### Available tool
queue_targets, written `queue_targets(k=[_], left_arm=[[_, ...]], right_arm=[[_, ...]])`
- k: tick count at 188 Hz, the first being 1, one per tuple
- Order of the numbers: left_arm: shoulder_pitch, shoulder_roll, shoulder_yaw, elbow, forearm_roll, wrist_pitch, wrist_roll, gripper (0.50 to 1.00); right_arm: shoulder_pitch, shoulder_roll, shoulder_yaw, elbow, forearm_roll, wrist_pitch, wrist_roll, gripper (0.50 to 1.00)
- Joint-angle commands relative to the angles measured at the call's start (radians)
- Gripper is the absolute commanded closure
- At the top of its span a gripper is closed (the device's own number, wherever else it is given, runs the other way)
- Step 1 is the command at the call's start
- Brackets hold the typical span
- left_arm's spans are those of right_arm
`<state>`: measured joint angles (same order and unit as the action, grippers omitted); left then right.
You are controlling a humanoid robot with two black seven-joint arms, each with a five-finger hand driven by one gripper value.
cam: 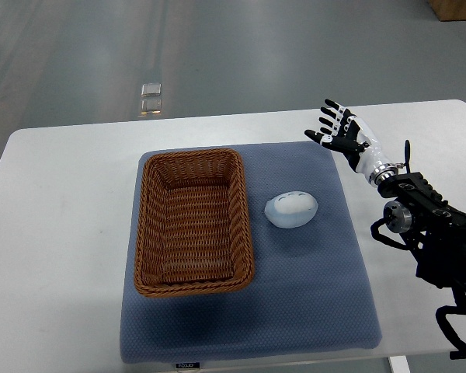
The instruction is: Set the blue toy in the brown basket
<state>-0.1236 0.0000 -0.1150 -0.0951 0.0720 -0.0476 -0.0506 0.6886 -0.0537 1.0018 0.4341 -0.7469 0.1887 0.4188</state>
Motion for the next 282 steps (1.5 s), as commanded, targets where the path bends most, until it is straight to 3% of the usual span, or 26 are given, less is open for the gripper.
queue_targets(k=[1, 282], left_arm=[[0.001, 0.0, 0.0, 0.0, 0.0, 0.0, 0.0, 0.5], [-0.001, 0.0, 0.0, 0.0, 0.0, 0.0, 0.0, 0.5]], right_arm=[[0.0, 0.0, 0.0, 0.0, 0.0, 0.0, 0.0, 0.587], [0.011, -0.005, -0.009, 0.0, -0.002, 0.0, 0.0, 0.587]])
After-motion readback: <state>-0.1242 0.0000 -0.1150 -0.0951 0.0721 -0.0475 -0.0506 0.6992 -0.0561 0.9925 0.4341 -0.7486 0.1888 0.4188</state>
